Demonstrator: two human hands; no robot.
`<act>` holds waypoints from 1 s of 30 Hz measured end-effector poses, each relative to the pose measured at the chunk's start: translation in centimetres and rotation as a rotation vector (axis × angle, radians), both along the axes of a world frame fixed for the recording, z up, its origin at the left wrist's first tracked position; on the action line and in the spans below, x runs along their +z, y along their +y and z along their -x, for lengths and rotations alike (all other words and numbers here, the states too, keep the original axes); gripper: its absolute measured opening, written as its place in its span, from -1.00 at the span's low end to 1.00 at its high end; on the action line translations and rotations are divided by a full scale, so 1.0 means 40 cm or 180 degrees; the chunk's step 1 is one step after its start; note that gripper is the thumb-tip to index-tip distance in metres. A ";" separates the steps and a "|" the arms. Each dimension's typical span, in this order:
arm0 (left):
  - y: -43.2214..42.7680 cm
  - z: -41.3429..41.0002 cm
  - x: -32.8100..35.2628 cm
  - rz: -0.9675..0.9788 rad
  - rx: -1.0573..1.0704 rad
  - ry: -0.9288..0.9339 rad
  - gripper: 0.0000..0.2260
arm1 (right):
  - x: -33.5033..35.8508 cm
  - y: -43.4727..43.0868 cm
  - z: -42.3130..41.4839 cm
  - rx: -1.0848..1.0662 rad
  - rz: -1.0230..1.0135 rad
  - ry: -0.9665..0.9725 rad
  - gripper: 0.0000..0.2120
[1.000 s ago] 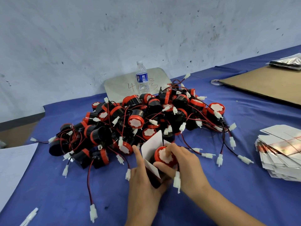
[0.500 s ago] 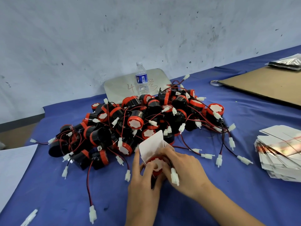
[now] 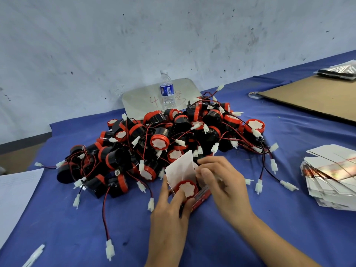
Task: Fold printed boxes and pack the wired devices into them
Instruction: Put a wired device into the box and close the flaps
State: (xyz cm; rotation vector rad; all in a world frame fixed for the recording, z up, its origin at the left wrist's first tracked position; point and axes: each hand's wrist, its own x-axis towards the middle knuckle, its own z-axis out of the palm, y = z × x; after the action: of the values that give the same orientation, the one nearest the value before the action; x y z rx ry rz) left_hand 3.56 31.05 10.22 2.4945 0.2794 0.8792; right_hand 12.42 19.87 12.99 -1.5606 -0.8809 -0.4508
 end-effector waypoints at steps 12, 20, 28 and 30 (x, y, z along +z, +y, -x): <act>-0.021 0.000 0.004 -0.0160 -0.0191 0.0025 -0.75 | 0.003 -0.008 -0.001 0.0085 -0.0727 0.1015 -0.65; -0.019 -0.004 -0.001 -0.0096 -0.0165 0.0140 -0.77 | -0.002 -0.010 -0.016 -0.0489 0.0734 -0.0417 -0.54; -0.021 -0.003 0.002 0.0022 -0.0180 0.0111 -0.73 | 0.006 0.004 -0.004 -0.0681 0.1813 -0.0331 -0.71; -0.023 -0.001 0.003 0.0066 -0.0177 0.0123 -0.74 | 0.006 0.006 0.002 -0.0790 0.1652 -0.0489 -0.82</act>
State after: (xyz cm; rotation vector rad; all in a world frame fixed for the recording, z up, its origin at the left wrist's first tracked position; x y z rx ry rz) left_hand 3.60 30.12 10.33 2.4899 0.2295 0.8028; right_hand 12.35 20.10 13.22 -2.1491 -0.9750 -0.5527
